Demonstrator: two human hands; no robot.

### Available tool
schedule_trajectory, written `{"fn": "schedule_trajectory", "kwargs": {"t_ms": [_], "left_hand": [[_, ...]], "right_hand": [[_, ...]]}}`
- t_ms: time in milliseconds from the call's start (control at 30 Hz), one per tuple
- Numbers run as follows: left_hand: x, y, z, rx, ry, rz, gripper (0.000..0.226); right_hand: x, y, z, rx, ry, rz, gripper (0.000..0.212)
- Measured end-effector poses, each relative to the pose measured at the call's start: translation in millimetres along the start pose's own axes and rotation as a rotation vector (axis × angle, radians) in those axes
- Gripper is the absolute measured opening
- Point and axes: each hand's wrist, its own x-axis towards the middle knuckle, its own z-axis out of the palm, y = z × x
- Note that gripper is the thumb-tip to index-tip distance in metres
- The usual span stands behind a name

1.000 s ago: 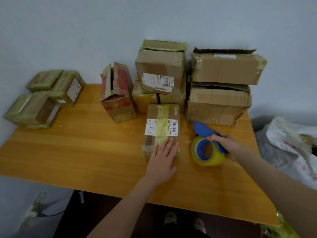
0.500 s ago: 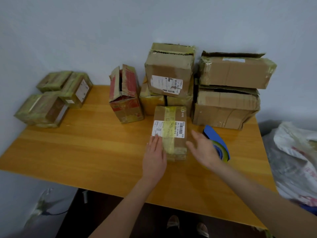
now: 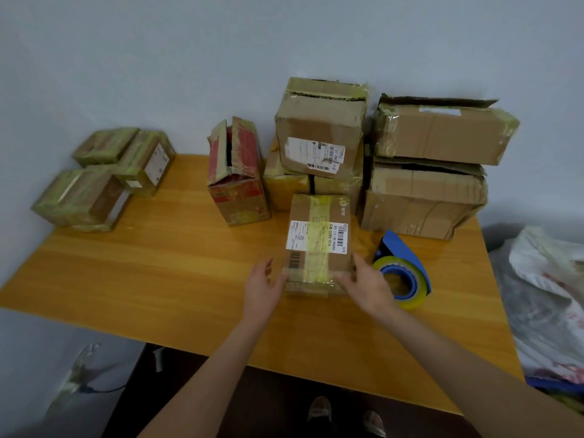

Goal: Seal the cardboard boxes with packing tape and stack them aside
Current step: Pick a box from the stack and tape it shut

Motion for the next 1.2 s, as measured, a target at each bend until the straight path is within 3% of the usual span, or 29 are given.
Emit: {"fn": "schedule_trajectory", "kwargs": {"t_ms": [67,200,467,633,733,867,1100,1200], "left_hand": [[-2.3,-6.4,-8.4,-0.007,0.075,-0.002,0.042],[-5.0,-5.0,-4.1,-0.057,-0.022,-0.013,0.030],[-3.2,-2.3,-2.5,0.072,-0.045,0.010,0.027],[1.3,6.5,2.3,0.407,-0.103,0.067,0.060],[5.5,15.8,12.8,0.499,-0.112,0.135,0.086],[11.3,7.8,16.3,0.417,-0.146,0.182,0.098],[11.0,-3.4,-2.3,0.167,-0.267,0.204,0.090],[7.2,5.2,4.9,0.037,-0.276,0.174,0.074]], "right_hand": [[-6.0,6.6,-5.5,-0.037,0.055,-0.006,0.070],[-16.0,8.6,-3.6,0.086,-0.029,-0.066,0.076],[-12.4,5.1,-0.4,-0.124,0.018,-0.065,0.066],[-5.4,-11.8,-7.5,-0.486,-0.001,-0.066,0.069],[-0.2,-21.6,-2.6,-0.553,0.019,-0.040,0.075],[6.4,-14.0,4.0,-0.483,0.010,-0.101,0.068],[5.9,5.8,-7.9,-0.236,-0.107,-0.154,0.068],[4.3,0.8,-8.2,-0.152,-0.057,-0.105,0.075]]}}
